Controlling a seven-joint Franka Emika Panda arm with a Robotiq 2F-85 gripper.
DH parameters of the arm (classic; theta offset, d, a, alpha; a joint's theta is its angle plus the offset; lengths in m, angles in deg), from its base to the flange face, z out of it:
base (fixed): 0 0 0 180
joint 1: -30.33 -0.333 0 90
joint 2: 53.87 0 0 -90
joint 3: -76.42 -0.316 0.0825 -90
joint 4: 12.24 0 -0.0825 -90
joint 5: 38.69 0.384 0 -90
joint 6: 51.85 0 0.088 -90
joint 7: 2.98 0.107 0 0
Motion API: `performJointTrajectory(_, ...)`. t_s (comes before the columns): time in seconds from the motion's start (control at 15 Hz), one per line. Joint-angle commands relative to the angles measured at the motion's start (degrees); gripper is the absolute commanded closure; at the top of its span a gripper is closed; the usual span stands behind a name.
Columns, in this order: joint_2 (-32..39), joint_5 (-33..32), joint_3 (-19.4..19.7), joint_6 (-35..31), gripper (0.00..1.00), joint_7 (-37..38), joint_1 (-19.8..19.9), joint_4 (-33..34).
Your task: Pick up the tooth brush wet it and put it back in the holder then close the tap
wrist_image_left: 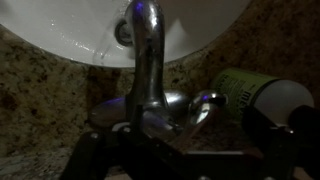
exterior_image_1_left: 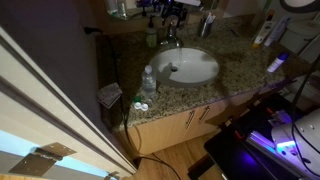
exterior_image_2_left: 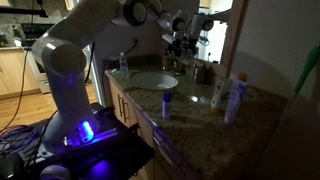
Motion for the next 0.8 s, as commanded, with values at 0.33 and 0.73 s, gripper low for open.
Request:
performJointTrajectory(0.33, -0.1, 0.7, -0.8, 6.2, 0.00, 0.2, 0.9, 1.2)
performJointTrajectory(0.73, -0.1, 0.2, -0.1, 5.9, 0.25, 0.4, 0.5, 1.3)
